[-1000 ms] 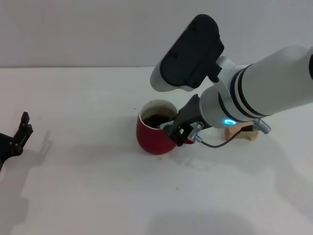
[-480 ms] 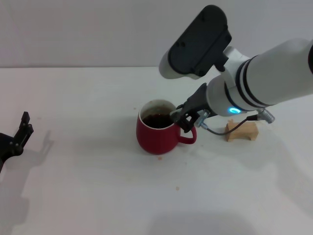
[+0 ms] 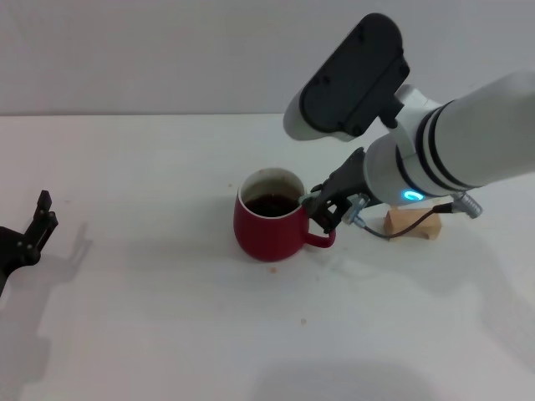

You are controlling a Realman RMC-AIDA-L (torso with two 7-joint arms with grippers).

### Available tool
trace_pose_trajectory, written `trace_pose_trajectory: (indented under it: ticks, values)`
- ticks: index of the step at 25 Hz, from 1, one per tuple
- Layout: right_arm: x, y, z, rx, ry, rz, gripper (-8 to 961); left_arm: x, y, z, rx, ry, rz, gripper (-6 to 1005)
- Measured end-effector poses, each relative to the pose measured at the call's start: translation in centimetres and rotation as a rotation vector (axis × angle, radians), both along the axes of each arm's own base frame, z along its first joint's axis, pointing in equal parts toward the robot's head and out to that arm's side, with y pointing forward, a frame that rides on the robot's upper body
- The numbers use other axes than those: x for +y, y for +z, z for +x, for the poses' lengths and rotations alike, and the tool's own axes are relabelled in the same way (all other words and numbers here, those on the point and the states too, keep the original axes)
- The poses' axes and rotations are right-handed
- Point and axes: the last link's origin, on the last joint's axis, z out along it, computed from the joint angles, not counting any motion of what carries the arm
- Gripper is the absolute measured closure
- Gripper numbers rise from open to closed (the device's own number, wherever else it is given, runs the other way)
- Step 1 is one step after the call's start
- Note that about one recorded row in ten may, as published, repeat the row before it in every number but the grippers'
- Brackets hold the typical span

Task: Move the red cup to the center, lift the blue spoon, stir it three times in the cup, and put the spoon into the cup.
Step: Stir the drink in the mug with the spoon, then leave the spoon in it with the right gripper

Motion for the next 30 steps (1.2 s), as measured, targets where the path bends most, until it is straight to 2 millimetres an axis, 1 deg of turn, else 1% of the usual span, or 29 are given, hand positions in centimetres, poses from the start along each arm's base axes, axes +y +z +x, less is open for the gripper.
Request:
trace_pose_trajectory:
  ticks: [1,6,10,16,22,26,30]
  values:
    - [-0.4,-0.3,-0.2,-0.002,0.012,-0.012,799,0.0,0.0,0.0,0.0,0.0,0.0,144]
    - [-0.9,-0.9,-0.7,-0.011,0.034,-0.035,794,0.0,0.0,0.1,0.0,-0.004,-0.002,144]
    - [-0.9,-1.0,-1.0,0.001,0.043,-0.04,790,0.0,-0.1,0.1,0.001,-0.007,-0.007,144]
    - [-0.2,-1.3,-1.6,0.034,0.059,-0.025,785,0.0,-0.1,0.1,0.0,-0.007,-0.006,144]
    - [-0.2,-1.5,-1.5,0.033,0.062,-0.026,779,0.0,-0.1,0.1,-0.001,-0.005,-0.005,144]
    - [-0.8,-2.0,-1.1,0.005,0.065,-0.05,776,0.0,-0.1,0.1,0.0,-0.004,-0.005,144]
    - [-1.0,-2.1,-0.9,-0.005,0.065,-0.056,772,0.0,-0.1,0.0,0.002,-0.003,-0.006,144]
